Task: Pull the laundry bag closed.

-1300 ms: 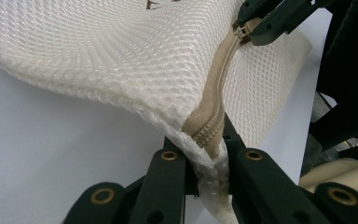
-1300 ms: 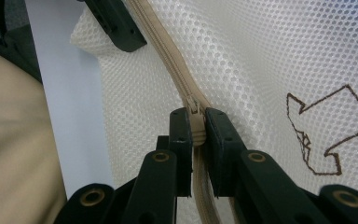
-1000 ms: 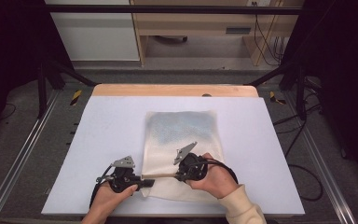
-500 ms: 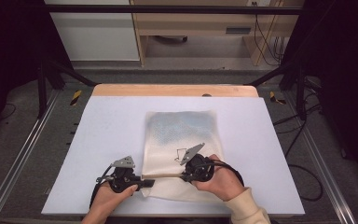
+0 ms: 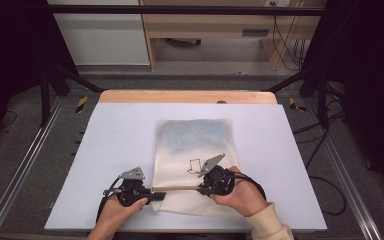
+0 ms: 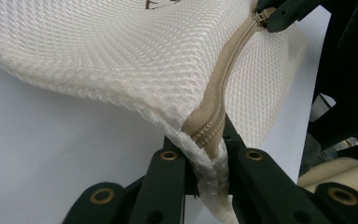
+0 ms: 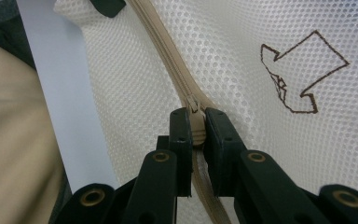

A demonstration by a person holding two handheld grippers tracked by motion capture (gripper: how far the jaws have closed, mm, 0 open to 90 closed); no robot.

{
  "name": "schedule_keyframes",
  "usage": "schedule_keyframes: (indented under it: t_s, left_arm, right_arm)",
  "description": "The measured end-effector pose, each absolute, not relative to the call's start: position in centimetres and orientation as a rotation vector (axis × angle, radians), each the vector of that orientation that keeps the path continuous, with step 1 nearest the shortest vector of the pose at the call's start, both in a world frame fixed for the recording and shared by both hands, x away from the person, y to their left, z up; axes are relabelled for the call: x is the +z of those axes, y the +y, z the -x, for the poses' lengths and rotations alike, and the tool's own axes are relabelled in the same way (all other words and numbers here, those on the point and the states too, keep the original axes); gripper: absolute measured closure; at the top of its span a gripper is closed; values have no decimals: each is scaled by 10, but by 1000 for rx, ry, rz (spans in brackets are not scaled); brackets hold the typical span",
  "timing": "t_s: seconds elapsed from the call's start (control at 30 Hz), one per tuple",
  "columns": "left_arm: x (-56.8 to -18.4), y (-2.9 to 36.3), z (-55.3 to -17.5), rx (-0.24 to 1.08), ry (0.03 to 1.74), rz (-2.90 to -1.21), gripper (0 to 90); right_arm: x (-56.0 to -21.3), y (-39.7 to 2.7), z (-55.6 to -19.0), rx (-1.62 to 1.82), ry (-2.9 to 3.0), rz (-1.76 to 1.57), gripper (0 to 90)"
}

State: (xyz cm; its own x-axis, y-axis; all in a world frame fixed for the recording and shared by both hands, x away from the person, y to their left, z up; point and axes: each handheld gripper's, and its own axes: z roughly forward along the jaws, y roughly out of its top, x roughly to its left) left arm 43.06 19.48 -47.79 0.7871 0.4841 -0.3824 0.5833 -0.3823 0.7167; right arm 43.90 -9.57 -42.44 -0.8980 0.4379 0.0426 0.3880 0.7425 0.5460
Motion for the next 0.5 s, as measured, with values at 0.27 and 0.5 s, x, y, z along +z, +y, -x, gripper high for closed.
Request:
schedule_keyframes:
  t_s: [0.27, 0.5]
  left_arm:
    - [-477, 195, -430, -135, 792, -2047, 839]
    - [-477, 194, -430, -139, 788, -2049, 840]
  right_arm:
    - [-424, -100, -438, 866, 2840, -676, 819]
    - [-424, -103, -437, 870, 2841, -688, 819]
